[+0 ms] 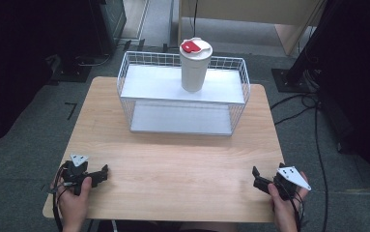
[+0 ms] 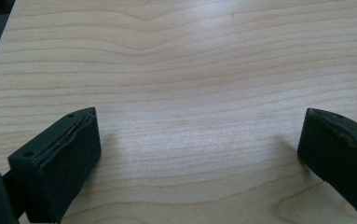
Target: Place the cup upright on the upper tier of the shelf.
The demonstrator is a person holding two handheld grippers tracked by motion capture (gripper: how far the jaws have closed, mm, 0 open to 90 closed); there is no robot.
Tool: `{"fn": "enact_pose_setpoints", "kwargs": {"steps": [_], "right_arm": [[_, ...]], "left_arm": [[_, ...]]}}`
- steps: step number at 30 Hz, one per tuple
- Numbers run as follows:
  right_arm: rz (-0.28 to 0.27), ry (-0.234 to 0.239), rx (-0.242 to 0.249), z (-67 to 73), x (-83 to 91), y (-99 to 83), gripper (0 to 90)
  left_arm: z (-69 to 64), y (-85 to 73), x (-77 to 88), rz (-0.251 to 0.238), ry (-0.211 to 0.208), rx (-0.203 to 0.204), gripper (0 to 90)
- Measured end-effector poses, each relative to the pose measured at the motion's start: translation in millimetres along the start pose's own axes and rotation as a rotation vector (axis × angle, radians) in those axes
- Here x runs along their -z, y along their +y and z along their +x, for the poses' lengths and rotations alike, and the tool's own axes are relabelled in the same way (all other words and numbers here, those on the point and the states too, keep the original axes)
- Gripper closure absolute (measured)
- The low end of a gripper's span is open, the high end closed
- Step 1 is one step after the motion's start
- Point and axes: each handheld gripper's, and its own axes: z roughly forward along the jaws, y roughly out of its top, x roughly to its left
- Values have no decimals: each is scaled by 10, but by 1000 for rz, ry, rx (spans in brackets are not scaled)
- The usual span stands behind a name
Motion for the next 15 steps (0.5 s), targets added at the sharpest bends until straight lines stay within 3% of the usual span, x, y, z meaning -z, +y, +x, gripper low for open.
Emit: {"fn": "enact_pose_setpoints", "kwargs": {"steps": [5, 11, 15], "right_arm": [[36, -4, -9, -82, 37, -88, 2], [133, -30, -10, -182, 42, -189, 2], [176, -6, -27, -200, 32, -196, 2]], "left_arm": [[0, 0, 0, 0, 1, 0, 0], [0, 0, 0, 0, 0, 0, 0], [0, 0, 0, 0, 0, 0, 0]]}}
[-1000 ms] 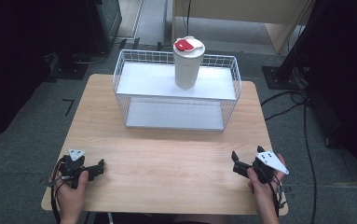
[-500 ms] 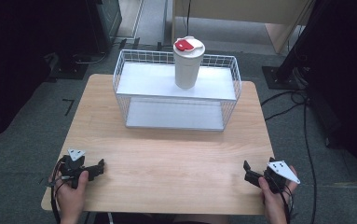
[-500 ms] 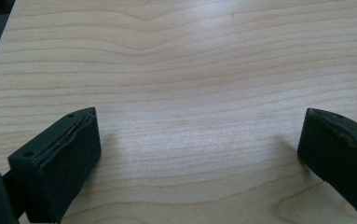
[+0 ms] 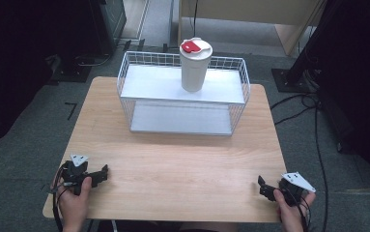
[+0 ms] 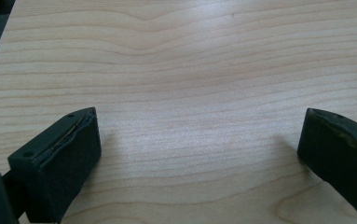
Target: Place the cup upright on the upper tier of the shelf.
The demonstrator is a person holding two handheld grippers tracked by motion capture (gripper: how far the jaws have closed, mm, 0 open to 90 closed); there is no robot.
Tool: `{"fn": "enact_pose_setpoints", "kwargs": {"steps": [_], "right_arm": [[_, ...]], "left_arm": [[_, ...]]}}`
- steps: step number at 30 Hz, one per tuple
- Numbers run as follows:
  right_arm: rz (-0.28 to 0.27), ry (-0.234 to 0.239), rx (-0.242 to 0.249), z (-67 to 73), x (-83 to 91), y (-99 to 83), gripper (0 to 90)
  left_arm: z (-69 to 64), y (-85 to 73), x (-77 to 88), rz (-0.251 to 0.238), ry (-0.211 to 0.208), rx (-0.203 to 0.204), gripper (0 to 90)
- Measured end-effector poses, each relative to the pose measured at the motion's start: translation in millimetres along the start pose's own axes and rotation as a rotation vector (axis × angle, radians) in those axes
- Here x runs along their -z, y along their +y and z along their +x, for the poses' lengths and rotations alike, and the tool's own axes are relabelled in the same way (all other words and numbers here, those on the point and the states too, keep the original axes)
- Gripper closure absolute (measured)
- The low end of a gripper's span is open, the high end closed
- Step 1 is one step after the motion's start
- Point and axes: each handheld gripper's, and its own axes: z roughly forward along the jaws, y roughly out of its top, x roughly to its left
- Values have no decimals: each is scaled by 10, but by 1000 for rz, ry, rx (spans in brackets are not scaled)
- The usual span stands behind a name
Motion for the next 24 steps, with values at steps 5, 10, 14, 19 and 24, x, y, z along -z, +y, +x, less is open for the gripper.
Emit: {"fn": "enact_pose_setpoints", "kwargs": {"steps": [5, 10, 14, 19, 24], "right_arm": [[90, -4, 55, 56, -43, -4, 2], [114, 5, 112, 116, -64, -4, 3], [138, 45, 77, 74, -74, -2, 2], [139, 45, 78, 74, -74, -2, 1], [138, 49, 81, 75, -75, -3, 1]], "left_arm": [[0, 0, 0, 0, 0, 0, 0], [0, -1, 0, 0, 0, 0, 0], [0, -1, 0, 0, 0, 0, 0], [-3, 0, -1, -1, 2, 2, 0], [-3, 0, -1, -1, 2, 2, 0]]}}
